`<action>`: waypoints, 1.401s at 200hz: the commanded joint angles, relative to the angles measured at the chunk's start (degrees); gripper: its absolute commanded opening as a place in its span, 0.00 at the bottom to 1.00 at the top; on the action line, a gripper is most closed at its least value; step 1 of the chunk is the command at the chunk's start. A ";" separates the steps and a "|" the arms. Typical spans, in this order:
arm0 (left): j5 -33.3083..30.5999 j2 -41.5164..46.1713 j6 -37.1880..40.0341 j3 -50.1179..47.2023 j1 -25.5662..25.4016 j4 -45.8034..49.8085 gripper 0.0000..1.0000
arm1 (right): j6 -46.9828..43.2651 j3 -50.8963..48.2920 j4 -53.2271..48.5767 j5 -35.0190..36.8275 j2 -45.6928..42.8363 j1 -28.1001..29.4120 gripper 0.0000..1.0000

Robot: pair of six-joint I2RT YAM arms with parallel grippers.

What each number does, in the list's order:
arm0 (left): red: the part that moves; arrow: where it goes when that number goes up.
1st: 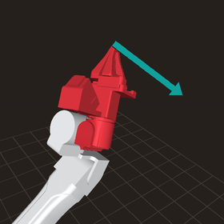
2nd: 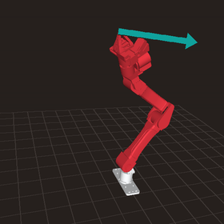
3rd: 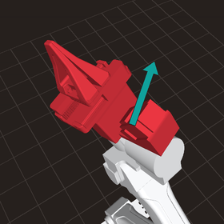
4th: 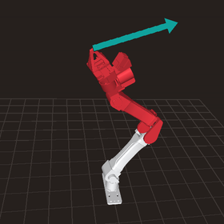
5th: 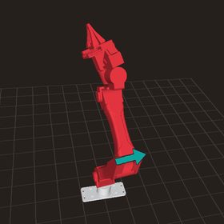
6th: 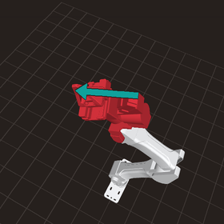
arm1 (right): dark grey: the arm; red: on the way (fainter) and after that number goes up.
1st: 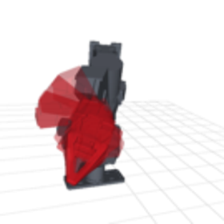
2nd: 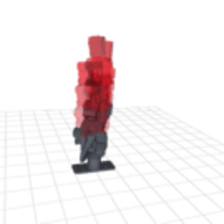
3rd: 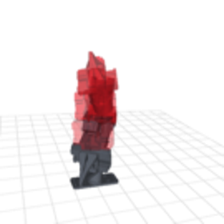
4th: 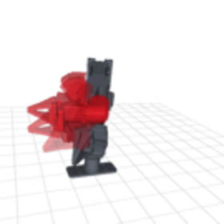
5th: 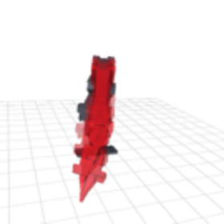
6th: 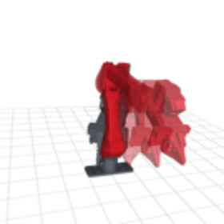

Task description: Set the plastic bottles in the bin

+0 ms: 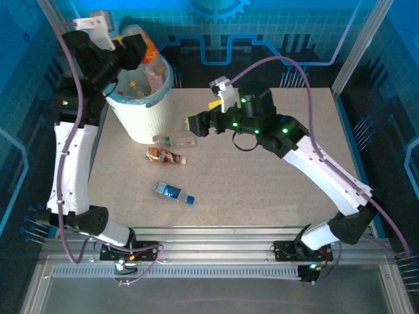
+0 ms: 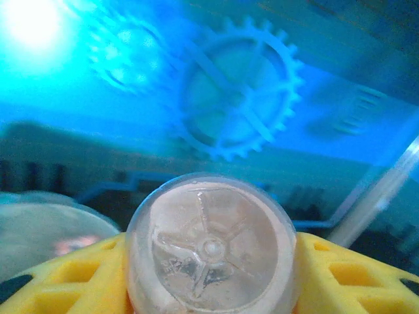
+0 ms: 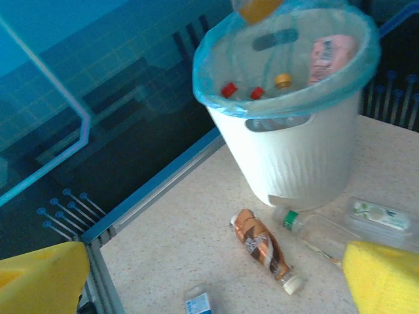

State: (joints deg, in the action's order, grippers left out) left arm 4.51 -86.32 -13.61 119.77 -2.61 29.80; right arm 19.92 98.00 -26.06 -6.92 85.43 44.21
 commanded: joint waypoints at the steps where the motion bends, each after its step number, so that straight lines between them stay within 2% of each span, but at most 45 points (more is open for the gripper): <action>1: -5.82 -3.10 4.64 0.84 4.68 3.00 0.41 | -0.63 4.04 -1.28 -0.55 3.10 2.54 1.00; 19: -5.57 -5.02 4.34 -0.77 8.64 3.60 0.40 | -0.72 5.30 -1.67 -0.47 4.75 3.75 1.00; 45: -3.23 -7.19 4.40 -6.18 11.28 1.31 0.40 | -0.59 6.71 -2.36 -0.46 6.83 4.87 1.00; 100: 6.59 -11.21 5.03 -13.73 11.32 -1.35 0.44 | -0.63 10.82 -6.11 -0.87 11.55 5.97 1.00; 166: 10.81 -15.54 9.55 -20.41 9.34 -0.42 0.55 | 0.24 11.69 -7.86 -2.03 14.49 6.30 1.00; 181: 11.10 -16.40 9.81 -19.74 9.12 0.46 0.62 | 0.14 12.22 -8.49 -2.38 14.89 6.35 1.00; 200: 10.91 -17.35 9.73 -16.61 8.87 2.53 0.75 | -0.23 13.20 -9.64 -2.10 15.20 6.42 1.00; 234: 9.44 -15.60 8.73 -11.18 8.85 4.44 0.88 | -0.50 13.54 -9.72 -1.61 15.08 6.40 1.00; 280: 8.64 -9.30 8.26 -7.57 8.90 5.00 0.88 | -0.68 13.54 -10.15 -1.61 15.77 6.48 1.00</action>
State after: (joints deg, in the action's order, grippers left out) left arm 12.95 -101.25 -4.56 109.40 6.57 33.89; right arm 19.92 109.65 -35.09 -8.01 100.53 49.60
